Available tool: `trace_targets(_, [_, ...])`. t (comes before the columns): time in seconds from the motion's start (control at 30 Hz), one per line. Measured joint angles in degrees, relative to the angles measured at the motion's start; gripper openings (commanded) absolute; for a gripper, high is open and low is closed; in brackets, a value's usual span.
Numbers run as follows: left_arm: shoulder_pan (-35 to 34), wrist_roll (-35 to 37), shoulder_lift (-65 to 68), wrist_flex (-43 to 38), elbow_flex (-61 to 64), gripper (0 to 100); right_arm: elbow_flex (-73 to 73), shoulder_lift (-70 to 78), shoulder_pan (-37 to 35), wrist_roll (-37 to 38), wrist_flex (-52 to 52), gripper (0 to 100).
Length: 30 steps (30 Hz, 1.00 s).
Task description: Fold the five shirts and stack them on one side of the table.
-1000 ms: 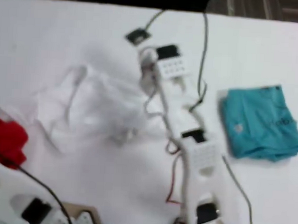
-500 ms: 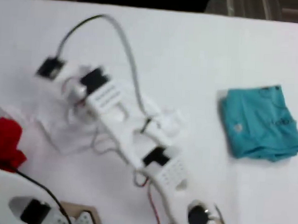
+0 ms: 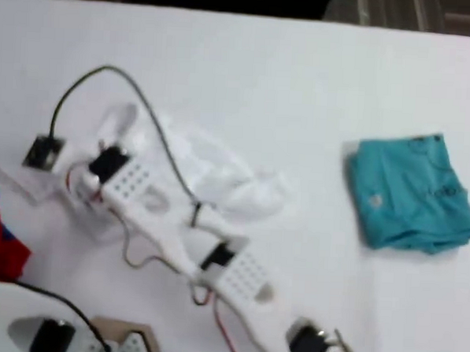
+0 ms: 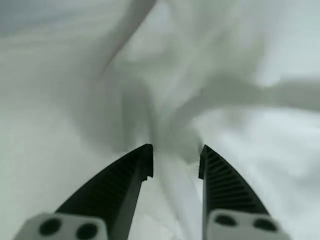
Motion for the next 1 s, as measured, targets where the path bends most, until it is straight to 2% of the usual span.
trace_targets(0.27, [-1.05,-2.73,0.0,0.0,0.0,28,0.0,2.11,0.18,0.0,-5.71,15.9])
trace_targets(0.43, [-1.32,-2.73,0.0,0.0,0.0,28,0.0,2.73,4.22,0.0,-7.74,1.1])
trace_targets(0.77, [-0.44,-2.73,0.35,0.0,0.0,28,-4.84,2.73,17.58,0.0,-5.71,2.3])
trace_targets(0.9, [0.62,-2.73,2.46,-0.18,0.0,28,-10.81,2.73,18.55,0.0,-0.62,3.4])
trace_targets(1.0, [1.14,-2.73,4.13,-0.18,0.0,28,-17.14,2.73,17.49,0.0,4.92,11.8])
